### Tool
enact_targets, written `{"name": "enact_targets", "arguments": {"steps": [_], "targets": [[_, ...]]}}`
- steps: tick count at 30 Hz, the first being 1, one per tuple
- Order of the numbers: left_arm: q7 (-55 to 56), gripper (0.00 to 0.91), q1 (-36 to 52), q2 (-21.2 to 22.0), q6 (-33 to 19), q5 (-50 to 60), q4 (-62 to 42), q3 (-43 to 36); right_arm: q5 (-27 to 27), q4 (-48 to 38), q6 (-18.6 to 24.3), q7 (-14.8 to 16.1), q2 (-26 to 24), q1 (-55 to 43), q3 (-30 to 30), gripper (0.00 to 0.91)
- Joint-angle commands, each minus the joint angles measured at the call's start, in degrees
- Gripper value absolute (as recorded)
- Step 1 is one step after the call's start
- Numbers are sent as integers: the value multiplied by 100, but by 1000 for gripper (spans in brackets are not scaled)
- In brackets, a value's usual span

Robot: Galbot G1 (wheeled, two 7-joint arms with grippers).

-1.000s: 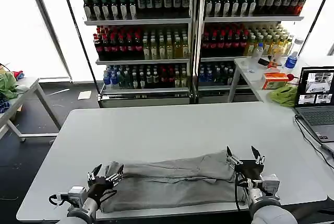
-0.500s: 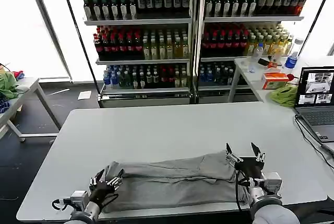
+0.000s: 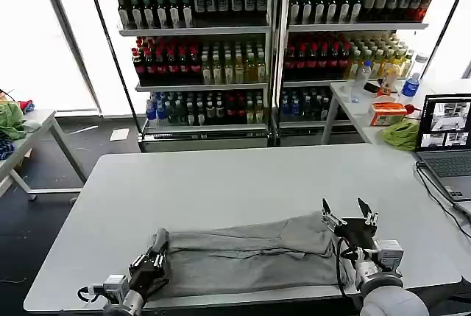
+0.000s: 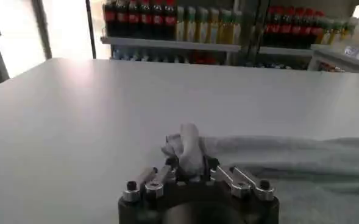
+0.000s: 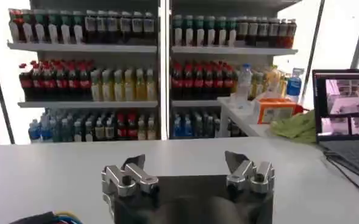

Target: Fold and organize the clothes.

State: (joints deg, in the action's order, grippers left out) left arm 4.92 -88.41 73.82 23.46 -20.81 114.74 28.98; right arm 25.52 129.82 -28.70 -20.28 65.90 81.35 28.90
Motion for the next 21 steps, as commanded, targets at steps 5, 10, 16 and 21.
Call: {"name": "enact_targets", "arguments": {"steps": [5, 10, 16, 21], "targets": [[-223, 0, -46, -9, -150, -5, -93, 193, 456, -3, -156, -63, -72, -233, 130, 907], [-291, 0, 49, -326, -140, -286, -50, 733, 527, -28, -173, -78, -102, -313, 183, 907], [-544, 0, 182, -980, -103, -606, -232, 1830, 587, -106, -169, -78, -91, -406, 180, 907], [-588, 0, 289, -1841, -98, -1076, -647, 2721, 622, -175, -157, -78, -100, -518, 193, 907]]}}
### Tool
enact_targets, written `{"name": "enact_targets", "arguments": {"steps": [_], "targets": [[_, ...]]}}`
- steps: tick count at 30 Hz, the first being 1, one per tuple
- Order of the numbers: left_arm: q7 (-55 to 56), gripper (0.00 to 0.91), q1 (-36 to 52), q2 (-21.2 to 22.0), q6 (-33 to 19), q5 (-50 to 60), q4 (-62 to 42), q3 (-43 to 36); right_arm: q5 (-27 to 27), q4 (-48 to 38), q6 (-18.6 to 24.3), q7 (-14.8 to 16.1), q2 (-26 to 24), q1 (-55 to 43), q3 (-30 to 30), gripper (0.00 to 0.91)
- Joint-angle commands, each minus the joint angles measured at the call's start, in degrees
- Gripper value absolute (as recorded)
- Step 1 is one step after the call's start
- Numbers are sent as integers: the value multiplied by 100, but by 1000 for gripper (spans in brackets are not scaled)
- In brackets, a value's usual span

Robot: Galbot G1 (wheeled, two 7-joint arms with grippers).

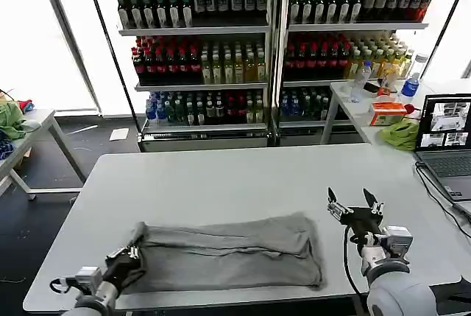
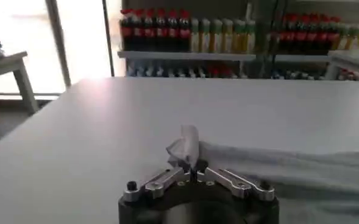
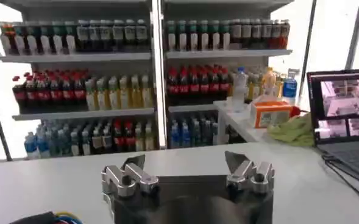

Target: Fold and organize the clothes.

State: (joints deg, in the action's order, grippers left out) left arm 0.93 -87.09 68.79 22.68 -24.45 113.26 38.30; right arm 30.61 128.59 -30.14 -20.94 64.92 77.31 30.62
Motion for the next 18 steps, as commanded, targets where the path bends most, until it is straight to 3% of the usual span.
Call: {"name": "enact_targets", "arguments": {"steps": [1, 12, 15, 18], "targets": [[-189, 0, 182, -1464, -16, -788, -590, 1875, 127, -56, -17, -11, -2, -139, 24, 907], [-227, 0, 831, -2781, -46, -883, -1969, 2783, 82, -255, -11, -41, -2, -239, -124, 907], [-223, 0, 844, -2809, -43, -835, -1876, 2780, 18, -289, -2, -38, 31, -234, -209, 907], [-218, 0, 811, -2564, -37, -685, -1558, 2608, -34, -299, 4, -44, 75, -228, -262, 907]]}}
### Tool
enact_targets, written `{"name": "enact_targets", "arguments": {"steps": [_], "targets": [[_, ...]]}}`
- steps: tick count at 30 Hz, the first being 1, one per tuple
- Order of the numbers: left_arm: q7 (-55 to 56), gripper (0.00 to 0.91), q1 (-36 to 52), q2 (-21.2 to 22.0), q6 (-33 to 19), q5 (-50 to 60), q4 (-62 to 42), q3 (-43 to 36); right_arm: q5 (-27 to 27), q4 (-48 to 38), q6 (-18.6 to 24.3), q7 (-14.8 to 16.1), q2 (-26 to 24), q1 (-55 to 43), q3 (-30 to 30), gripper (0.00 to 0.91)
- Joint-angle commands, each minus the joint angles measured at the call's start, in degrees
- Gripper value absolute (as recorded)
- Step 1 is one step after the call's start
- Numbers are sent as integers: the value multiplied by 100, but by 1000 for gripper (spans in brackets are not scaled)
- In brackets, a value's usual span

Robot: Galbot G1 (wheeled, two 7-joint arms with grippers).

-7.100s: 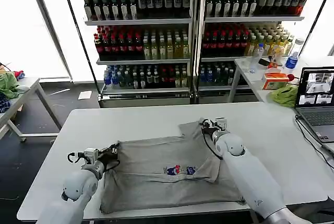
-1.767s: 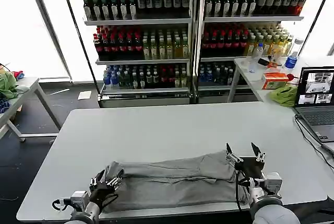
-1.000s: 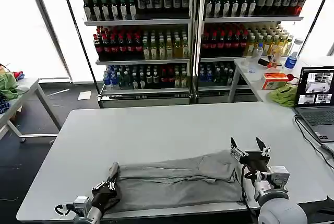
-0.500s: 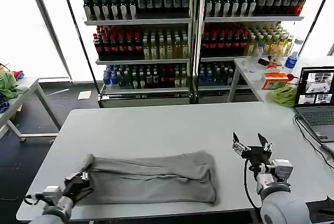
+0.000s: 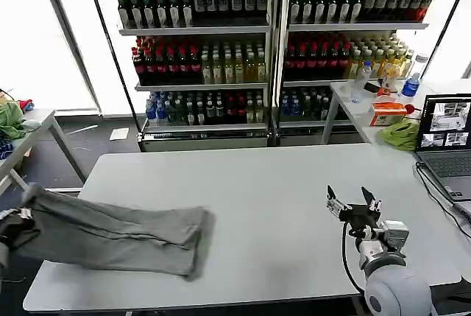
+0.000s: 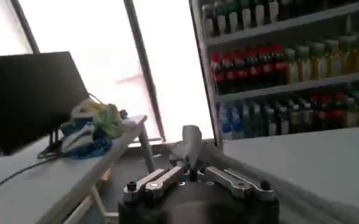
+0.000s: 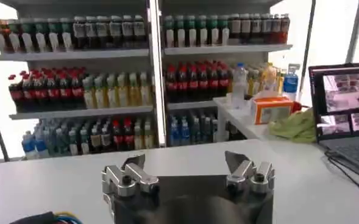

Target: Fold and organize the clothes.

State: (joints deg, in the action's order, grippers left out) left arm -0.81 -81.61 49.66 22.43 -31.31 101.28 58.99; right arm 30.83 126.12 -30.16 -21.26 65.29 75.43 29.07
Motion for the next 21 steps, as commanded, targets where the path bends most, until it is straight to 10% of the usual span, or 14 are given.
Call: {"name": "enact_targets", "arguments": {"steps": [1, 14, 21], "targets": [[-36, 0, 236, -528, -9, 105, -231, 460, -60, -47, 4, -14, 48, -34, -111, 907], [84, 0, 180, 1216, 11, 1180, 1001, -1243, -303, 106, 67, 7, 154, 453, -33, 907], [191, 0, 11, 1447, 102, 1427, 1533, -2220, -323, 101, 119, 69, 90, 490, 61, 907]]}}
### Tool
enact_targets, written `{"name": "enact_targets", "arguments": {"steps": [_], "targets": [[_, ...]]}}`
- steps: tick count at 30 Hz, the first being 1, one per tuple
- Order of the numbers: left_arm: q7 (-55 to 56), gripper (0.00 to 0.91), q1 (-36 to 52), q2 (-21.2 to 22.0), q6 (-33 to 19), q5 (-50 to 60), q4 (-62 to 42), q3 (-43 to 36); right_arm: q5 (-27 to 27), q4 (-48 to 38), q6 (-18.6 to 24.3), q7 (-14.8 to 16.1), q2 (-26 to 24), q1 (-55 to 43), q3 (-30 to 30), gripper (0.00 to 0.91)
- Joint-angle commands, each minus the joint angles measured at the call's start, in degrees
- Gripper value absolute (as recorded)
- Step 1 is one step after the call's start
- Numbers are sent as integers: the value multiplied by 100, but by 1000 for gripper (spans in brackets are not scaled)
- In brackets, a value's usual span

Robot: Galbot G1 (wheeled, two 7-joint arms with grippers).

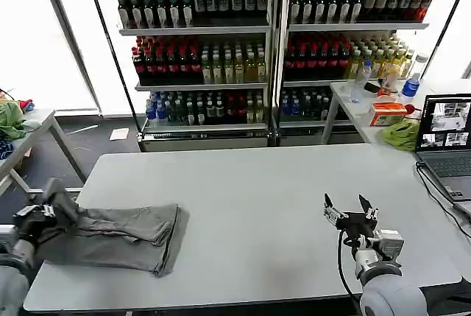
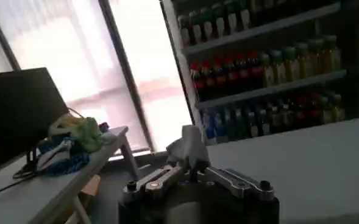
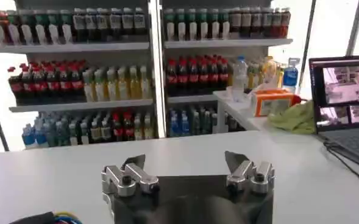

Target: Fold and organize the clothes.

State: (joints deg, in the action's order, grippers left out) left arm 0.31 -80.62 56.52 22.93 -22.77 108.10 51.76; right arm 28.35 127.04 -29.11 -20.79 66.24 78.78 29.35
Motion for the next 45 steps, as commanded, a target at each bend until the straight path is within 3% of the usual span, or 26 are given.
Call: {"name": "enact_targets", "arguments": {"steps": [1, 12, 28, 29, 30, 31, 37, 45], "targets": [[125, 0, -94, 790, 73, 597, 893, -1654, -71, 5, 13, 29, -27, 156, 25, 907], [285, 0, 177, 900, 232, 697, 667, -2517, -129, 22, -9, 25, -105, 140, -114, 907], [200, 20, 597, 1036, 208, 661, 109, -2840, -228, -13, 10, 37, 13, 181, -246, 907], [200, 101, 601, 1033, 198, 645, 101, -2841, -233, -20, 11, 35, 18, 182, -242, 907], [194, 262, 596, 1025, 192, 626, 104, -2845, -232, -29, 12, 33, 22, 179, -234, 907], [186, 887, 578, 1016, 169, 615, 115, -2859, -232, -35, 12, 33, 19, 175, -230, 907], [181, 907, 534, 1075, 31, 501, 157, -2922, -249, -90, 10, 26, 38, 115, -275, 907], [287, 907, 299, 1185, 139, -1607, 949, -2895, -343, -178, 20, 4, 84, 46, -407, 907]]}}
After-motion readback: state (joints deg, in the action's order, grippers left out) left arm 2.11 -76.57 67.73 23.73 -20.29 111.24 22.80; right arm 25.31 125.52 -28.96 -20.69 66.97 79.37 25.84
